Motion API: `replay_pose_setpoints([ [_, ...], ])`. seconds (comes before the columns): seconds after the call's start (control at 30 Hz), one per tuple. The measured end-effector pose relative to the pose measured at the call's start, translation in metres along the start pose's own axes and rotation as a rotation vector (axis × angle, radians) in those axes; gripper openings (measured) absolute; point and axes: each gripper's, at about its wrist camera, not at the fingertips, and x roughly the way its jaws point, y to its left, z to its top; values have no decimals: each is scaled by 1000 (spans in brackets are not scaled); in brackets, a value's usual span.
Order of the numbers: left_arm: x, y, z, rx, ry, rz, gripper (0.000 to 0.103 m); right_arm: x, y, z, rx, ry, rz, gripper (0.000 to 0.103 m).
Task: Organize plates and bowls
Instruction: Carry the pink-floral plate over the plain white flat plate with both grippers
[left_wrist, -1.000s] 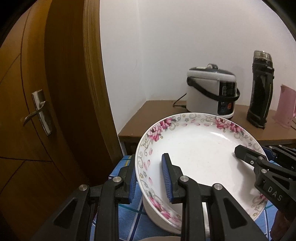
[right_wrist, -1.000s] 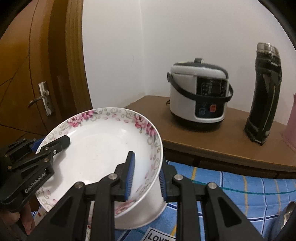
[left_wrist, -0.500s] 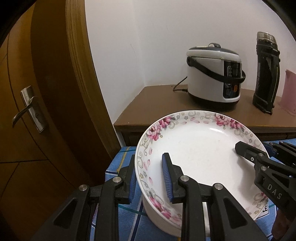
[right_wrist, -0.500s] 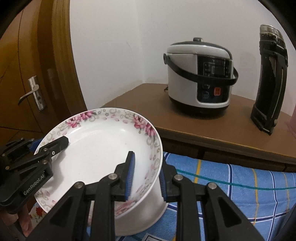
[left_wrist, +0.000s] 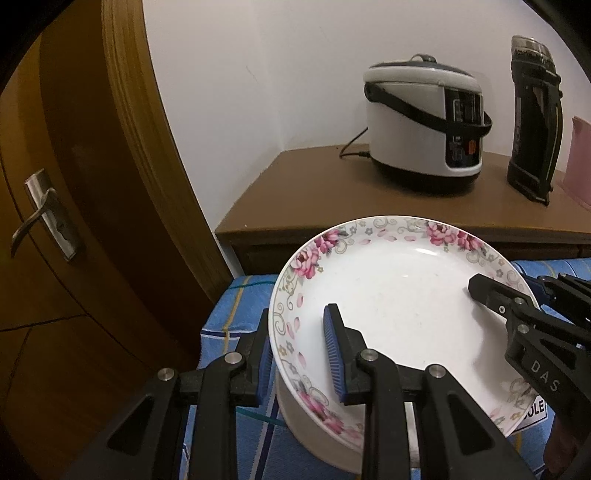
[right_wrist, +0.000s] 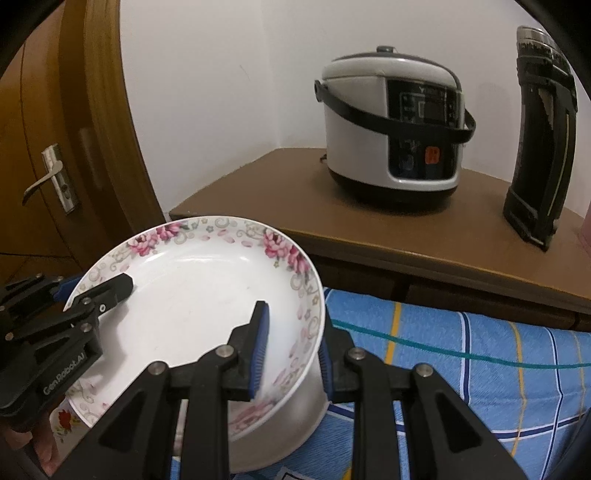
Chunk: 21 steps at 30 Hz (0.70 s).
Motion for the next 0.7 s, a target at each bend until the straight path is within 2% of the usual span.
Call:
replay_pose_setpoints([
  [0.7, 20, -5, -7, 26, 73, 9, 30, 33, -2, 1, 7, 63, -6, 25],
])
